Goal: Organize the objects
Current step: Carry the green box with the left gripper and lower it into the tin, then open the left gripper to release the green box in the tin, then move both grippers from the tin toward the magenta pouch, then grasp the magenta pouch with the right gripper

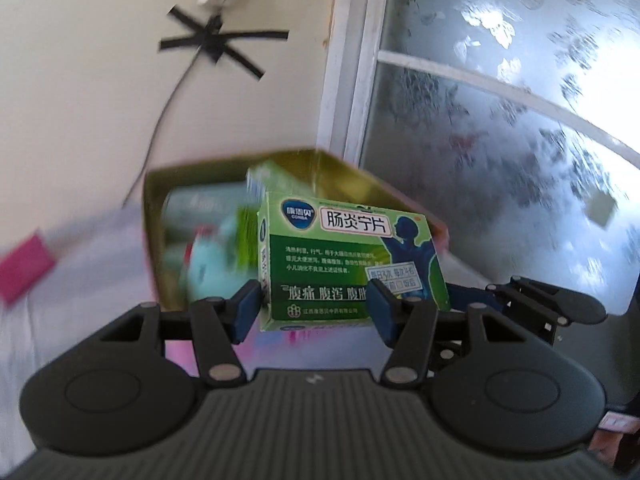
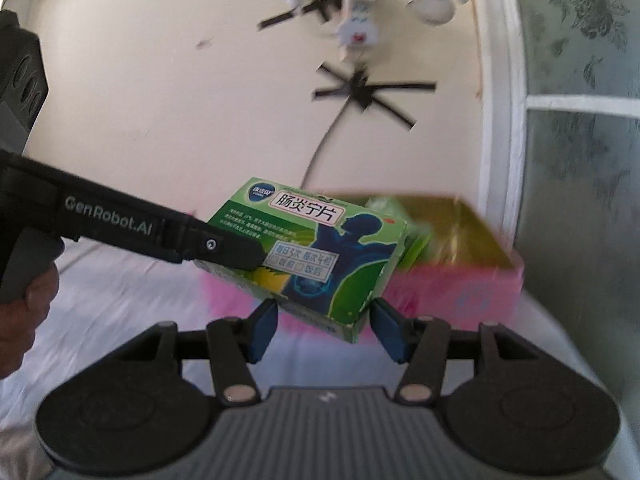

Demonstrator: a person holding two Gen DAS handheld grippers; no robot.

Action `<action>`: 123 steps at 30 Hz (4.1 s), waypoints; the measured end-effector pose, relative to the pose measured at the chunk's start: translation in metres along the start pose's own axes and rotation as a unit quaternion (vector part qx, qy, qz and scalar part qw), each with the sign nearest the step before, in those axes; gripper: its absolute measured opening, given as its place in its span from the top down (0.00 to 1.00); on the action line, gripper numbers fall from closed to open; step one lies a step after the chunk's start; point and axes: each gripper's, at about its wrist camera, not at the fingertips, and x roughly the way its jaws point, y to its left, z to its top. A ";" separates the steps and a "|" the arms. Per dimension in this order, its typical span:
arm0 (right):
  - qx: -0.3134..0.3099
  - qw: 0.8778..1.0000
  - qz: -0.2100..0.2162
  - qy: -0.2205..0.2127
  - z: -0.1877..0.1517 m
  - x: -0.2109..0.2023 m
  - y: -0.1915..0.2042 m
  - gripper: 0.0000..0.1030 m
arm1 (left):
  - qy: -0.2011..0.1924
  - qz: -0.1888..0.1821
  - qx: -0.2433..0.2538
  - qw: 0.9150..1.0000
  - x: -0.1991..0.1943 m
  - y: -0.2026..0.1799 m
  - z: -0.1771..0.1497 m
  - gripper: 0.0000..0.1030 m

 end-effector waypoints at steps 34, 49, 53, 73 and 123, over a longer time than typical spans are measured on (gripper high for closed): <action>0.017 0.993 -0.016 0.118 0.069 0.174 -0.090 0.45 | 0.020 0.093 0.012 0.995 0.156 0.013 0.081 0.39; 0.018 0.994 -0.031 0.104 0.072 0.157 -0.090 0.41 | 0.005 0.125 0.018 0.992 0.134 0.015 0.071 0.29; 0.015 0.994 -0.031 0.099 0.075 0.147 -0.090 0.41 | 0.004 0.122 0.011 0.992 0.126 0.016 0.068 0.29; 0.043 0.998 0.009 0.033 0.069 0.050 -0.058 0.40 | -0.037 0.105 -0.009 0.994 0.002 0.036 -0.012 0.24; -0.145 0.973 0.088 0.154 0.039 0.318 0.271 0.00 | 0.009 0.296 -0.203 0.933 -0.105 0.255 -0.158 0.02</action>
